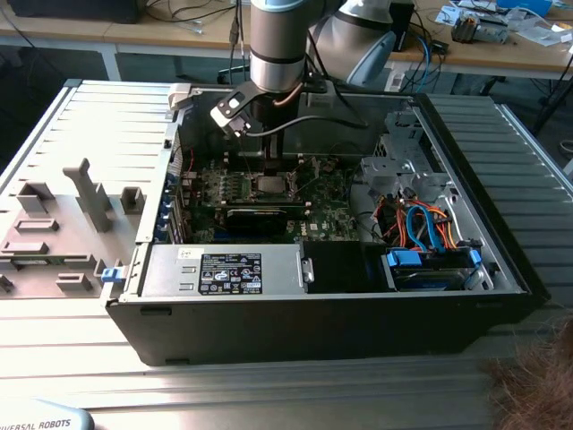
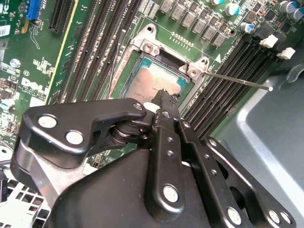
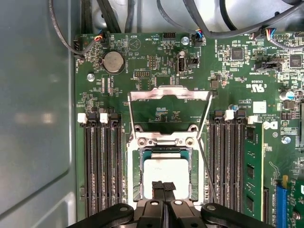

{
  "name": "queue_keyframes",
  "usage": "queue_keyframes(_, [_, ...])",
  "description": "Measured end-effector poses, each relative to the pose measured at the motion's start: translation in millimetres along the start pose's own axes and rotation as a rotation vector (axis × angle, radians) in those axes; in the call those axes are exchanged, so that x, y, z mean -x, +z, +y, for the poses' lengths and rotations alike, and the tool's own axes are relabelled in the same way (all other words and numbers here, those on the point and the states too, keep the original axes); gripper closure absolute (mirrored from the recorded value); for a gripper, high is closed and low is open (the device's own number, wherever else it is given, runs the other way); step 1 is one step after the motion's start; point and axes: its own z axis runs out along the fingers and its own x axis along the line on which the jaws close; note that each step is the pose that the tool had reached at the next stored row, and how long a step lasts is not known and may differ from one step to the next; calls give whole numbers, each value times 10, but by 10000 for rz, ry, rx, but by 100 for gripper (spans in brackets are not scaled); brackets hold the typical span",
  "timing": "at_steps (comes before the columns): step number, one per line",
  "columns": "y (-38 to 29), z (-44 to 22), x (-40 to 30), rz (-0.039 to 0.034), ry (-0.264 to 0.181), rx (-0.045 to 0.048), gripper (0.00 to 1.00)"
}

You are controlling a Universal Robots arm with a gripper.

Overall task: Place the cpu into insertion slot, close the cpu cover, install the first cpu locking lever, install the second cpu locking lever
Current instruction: 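Place the cpu into insertion slot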

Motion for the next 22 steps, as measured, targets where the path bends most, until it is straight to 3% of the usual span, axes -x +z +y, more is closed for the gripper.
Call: queue_keyframes(22, [-57,3,0,-1,1,0,89])
